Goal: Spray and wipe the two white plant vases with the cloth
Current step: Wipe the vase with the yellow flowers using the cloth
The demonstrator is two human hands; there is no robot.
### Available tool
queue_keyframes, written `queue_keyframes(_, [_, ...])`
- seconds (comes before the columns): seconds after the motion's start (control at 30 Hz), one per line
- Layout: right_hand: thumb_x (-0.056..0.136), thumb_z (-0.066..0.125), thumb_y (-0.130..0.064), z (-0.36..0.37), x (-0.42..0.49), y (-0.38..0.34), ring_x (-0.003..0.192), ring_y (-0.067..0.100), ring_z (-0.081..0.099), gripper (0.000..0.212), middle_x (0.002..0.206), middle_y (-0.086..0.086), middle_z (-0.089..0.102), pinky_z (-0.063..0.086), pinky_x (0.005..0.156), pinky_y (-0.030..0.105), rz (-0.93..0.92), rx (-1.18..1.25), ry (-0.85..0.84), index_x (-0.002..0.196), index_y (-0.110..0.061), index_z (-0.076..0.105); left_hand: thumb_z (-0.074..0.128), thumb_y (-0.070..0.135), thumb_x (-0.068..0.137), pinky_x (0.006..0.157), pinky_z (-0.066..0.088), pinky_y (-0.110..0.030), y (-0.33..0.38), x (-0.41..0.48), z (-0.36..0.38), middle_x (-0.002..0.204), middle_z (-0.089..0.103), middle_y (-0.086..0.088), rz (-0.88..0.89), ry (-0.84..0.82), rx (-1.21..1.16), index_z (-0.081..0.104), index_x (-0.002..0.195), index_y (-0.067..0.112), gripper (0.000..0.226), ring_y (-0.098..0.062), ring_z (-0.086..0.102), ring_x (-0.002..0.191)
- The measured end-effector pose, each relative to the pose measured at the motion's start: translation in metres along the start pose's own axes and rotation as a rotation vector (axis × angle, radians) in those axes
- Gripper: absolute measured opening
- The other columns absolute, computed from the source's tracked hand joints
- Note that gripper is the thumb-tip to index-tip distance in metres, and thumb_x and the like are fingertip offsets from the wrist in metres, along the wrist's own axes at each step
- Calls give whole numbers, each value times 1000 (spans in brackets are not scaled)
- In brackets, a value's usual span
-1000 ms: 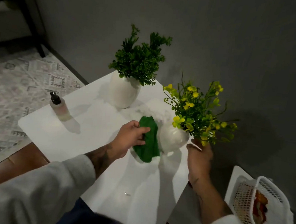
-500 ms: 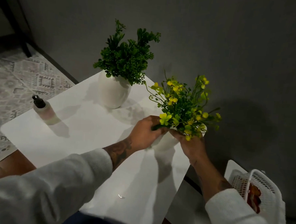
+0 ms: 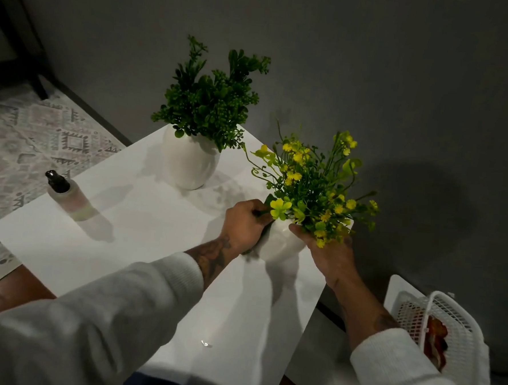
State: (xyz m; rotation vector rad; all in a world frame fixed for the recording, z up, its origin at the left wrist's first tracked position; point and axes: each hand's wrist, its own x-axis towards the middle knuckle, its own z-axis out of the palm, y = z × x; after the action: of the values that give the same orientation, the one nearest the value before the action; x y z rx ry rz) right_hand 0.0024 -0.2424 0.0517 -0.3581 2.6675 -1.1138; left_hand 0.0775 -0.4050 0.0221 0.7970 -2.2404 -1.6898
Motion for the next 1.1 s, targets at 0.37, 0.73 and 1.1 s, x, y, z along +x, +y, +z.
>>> queue_keyframes(0.37, [69,84,-43,2,5,4,97,8,48,66,111,-9,58,23,69,-9,83,-41,56,124,-16,59,70,12,81,64,40,-22,1,9,2,67,62,9,183,-56,36,64,71,23,16,-15,60,70])
queue_keyframes(0.73, [67,88,-30,7,-3,0,96,2,43,62,101,-12,51,26,74,-6,55,32,121,121,-14,62,66,14,76,52,31,-22,18,9,-5,55,49,13,6,-83,38,53,53,26,29,-14,50,61])
queue_keyframes(1.1, [71,85,-12,2,-8,-6,84,-15,47,40,92,-25,53,22,74,-13,-127,42,93,105,-19,65,60,15,72,71,41,-22,2,31,3,92,68,-28,127,-148,-99,68,90,-6,29,-24,58,81])
